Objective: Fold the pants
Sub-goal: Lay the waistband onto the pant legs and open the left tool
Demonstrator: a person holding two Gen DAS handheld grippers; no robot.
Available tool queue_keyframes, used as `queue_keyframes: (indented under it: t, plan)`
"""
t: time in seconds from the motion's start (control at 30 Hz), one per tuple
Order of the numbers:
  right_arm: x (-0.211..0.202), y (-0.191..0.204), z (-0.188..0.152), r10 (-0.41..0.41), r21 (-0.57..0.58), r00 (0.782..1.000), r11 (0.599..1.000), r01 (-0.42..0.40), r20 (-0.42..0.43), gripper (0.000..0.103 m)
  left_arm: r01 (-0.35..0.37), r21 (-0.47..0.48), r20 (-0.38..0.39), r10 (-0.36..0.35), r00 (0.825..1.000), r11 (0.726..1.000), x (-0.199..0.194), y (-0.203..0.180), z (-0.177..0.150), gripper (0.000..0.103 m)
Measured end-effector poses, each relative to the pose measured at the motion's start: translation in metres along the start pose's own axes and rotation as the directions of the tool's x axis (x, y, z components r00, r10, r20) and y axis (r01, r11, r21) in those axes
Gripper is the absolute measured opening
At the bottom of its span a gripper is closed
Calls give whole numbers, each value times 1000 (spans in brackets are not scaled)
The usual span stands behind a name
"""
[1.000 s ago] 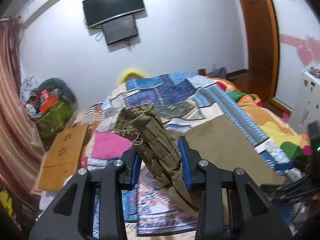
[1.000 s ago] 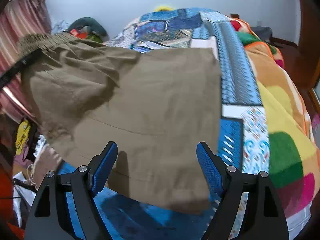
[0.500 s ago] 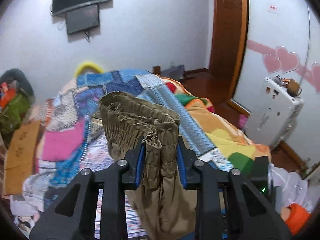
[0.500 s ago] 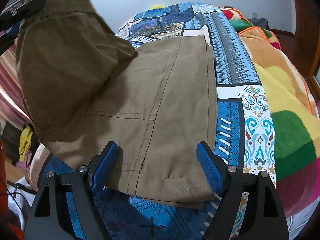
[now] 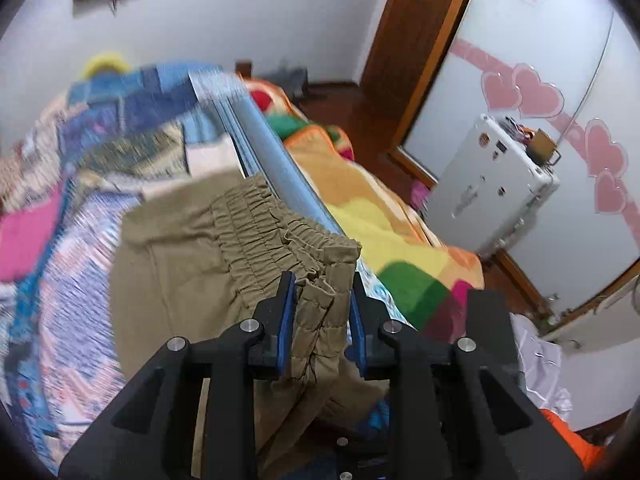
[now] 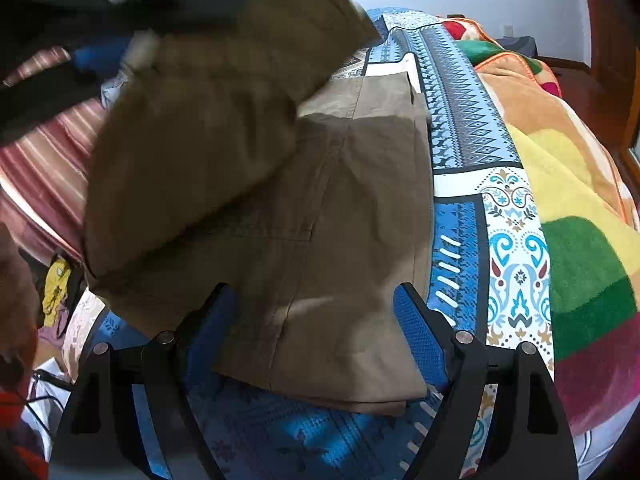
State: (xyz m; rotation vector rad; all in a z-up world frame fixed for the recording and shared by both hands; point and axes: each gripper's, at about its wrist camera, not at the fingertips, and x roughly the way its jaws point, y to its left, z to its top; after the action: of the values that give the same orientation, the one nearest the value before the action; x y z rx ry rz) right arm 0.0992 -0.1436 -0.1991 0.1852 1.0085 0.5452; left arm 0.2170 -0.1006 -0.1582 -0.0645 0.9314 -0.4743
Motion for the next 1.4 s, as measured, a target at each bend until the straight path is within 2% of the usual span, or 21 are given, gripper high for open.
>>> queue_keyframes:
  t: [0.13,0.17,0.23,0.27,0.3,0.37,0.47,0.53,0.6,0.67,0.83,0.93,1.17,1.4]
  plan:
    - [-7,-9,-5,-11,56,1000,998,11,2,79,25,-20,-75,-27,997,999,18,0,-9,26]
    - [-11,-13,-7,-6,75,1000,997,6,3,79,27,-21,-89,-29,996,999,20,-1,-10,31]
    - [-16,-19,-9,1,107,1000,994,-2,6,79,42,-24,-115,-45,992,999,23,-3,-12,50]
    - [-21,-23,-11,4,124,1000,992,-6,10,79,38,-25,-113,-41,993,999,21,-3,-13,64]
    - [-24,-24,-12,-1,130,1000,991,-1,14,79,29,-22,-100,-31,994,999,17,-3,-14,71]
    - [-33,-27,-13,-40,135,999,990,36,32,79,-3,-3,-67,3,998,1000,7,0,-14,75]
    - [-48,-30,-12,-97,141,993,986,87,61,79,-52,-13,-35,52,998,999,-10,17,-14,80]
    - [-57,-34,-9,-110,151,991,984,97,79,79,-111,-32,-21,111,994,993,-18,36,-15,81]
    - [-67,-33,-7,-119,153,988,983,103,102,79,-179,-34,-23,179,984,983,-21,52,-19,81]
    - [-74,-31,-2,-129,144,984,983,110,124,79,-254,-30,-50,252,966,967,-20,71,-29,81]
    - [-68,-20,17,-128,115,979,987,111,157,79,-310,10,-161,307,938,951,-3,99,-63,83]
    - [-56,-16,25,-117,106,980,989,100,163,79,-311,1,-148,308,940,950,-5,107,-72,91]
    - [-6,-25,13,-91,165,996,983,85,27,79,-321,-17,-115,317,941,947,-15,121,-48,92]
    - [-5,-30,5,-55,170,998,984,51,19,80,-402,-13,-103,398,911,916,9,158,15,93]
